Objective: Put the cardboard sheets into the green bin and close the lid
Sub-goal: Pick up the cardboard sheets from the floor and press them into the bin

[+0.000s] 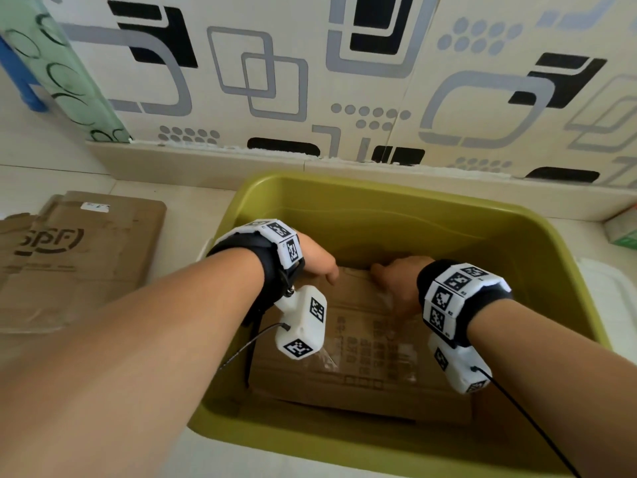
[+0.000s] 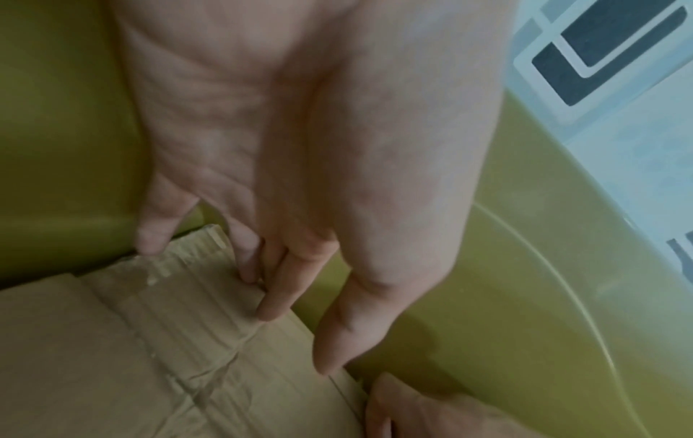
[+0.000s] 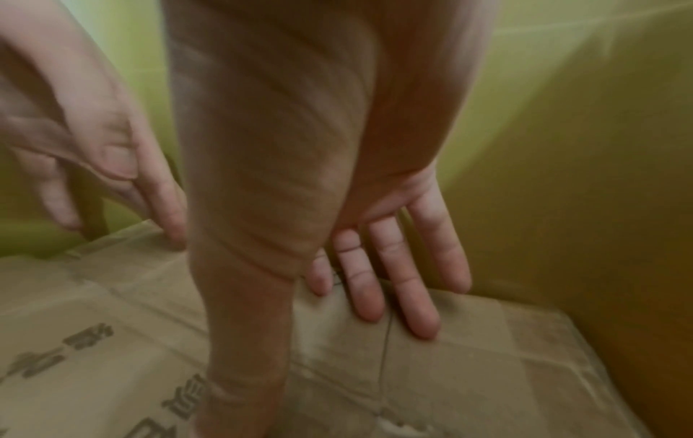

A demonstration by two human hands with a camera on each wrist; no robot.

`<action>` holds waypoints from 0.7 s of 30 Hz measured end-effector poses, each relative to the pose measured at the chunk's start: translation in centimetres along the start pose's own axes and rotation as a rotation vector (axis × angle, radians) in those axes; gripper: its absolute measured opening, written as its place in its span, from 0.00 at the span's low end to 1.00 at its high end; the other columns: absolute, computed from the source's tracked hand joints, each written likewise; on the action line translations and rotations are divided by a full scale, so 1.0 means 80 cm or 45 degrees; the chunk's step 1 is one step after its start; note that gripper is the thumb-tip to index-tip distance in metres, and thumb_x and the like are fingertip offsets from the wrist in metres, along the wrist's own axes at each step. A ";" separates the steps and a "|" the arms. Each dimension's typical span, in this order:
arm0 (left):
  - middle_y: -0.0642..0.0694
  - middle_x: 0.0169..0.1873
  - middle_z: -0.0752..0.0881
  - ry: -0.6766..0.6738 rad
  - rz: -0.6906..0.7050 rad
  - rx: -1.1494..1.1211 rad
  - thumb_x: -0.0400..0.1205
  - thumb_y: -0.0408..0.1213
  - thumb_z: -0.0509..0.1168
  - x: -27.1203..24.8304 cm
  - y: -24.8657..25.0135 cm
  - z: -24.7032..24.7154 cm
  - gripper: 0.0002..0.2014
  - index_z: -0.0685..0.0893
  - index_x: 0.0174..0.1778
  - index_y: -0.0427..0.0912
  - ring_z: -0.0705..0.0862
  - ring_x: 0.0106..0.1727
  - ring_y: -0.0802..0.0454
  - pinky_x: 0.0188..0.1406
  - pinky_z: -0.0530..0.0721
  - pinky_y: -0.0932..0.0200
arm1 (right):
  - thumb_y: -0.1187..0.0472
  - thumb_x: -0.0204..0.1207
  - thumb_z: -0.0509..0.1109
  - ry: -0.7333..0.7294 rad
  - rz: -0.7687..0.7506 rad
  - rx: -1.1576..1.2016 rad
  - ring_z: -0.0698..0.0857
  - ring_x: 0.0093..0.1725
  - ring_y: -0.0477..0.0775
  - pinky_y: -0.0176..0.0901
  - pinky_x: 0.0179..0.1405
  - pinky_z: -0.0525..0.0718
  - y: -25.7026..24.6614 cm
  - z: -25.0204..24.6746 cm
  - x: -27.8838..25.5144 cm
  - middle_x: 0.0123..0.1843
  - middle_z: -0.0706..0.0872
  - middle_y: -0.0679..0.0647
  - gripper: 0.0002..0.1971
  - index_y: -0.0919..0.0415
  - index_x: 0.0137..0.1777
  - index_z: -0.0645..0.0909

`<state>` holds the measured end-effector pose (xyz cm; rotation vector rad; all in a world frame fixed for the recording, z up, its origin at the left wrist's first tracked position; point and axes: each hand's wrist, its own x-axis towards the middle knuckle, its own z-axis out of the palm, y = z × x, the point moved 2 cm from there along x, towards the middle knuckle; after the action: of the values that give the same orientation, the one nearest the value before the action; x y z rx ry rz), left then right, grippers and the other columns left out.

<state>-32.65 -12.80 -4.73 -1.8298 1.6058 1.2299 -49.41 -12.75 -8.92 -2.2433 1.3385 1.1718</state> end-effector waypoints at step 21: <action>0.43 0.53 0.92 0.823 0.481 -1.559 0.86 0.31 0.60 -0.147 -0.138 -0.136 0.13 0.85 0.63 0.38 0.92 0.44 0.51 0.36 0.89 0.56 | 0.53 0.80 0.72 0.805 0.018 0.770 0.77 0.23 0.49 0.40 0.32 0.82 -0.064 -0.219 -0.154 0.22 0.79 0.51 0.17 0.70 0.48 0.88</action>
<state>-17.93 -11.71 7.97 -2.9595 1.6670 2.2934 -39.36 -12.95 10.67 -2.1793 1.6305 -0.0138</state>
